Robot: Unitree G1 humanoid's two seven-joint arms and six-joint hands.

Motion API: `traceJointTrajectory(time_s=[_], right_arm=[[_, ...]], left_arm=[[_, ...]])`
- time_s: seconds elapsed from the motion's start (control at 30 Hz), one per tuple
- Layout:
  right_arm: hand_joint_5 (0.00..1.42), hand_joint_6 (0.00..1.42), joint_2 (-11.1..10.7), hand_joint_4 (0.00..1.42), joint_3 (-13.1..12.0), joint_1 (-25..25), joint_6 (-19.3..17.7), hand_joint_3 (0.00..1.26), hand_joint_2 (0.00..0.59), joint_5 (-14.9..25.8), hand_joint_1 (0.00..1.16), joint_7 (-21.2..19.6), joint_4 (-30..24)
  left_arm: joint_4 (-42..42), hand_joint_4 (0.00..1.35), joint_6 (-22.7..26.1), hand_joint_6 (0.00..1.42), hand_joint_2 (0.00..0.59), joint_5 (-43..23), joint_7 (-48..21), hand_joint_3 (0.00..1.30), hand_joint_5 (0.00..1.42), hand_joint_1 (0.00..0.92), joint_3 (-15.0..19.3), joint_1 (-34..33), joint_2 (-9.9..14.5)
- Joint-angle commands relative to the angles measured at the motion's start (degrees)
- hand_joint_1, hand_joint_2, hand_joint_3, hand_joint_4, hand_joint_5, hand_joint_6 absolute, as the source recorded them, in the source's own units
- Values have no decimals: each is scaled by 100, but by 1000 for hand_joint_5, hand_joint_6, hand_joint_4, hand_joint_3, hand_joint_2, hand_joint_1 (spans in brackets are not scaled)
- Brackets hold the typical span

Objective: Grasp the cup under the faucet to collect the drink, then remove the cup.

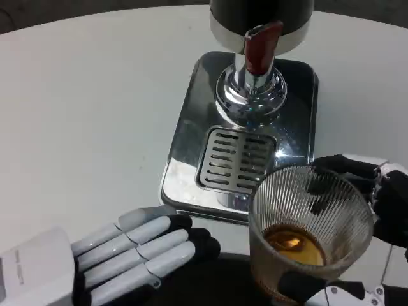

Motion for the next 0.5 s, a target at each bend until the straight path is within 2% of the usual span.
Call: traceJointTrajectory(time_s=[0.03, 0.5], right_arm=[[1011, 971, -27, 852, 24, 67, -53, 798, 105, 117, 986, 67, -195], [1011, 971, -85, 852, 48, 168, -218, 798, 111, 140, 972, 185, -195]], left_arm=[[10, 0, -250, 0, 94, -58, -52, 13, 0, 0, 47, 198, 169], [14, 0, -555, 0, 93, -43, 18, 31, 0, 0, 170, 418, 303]])
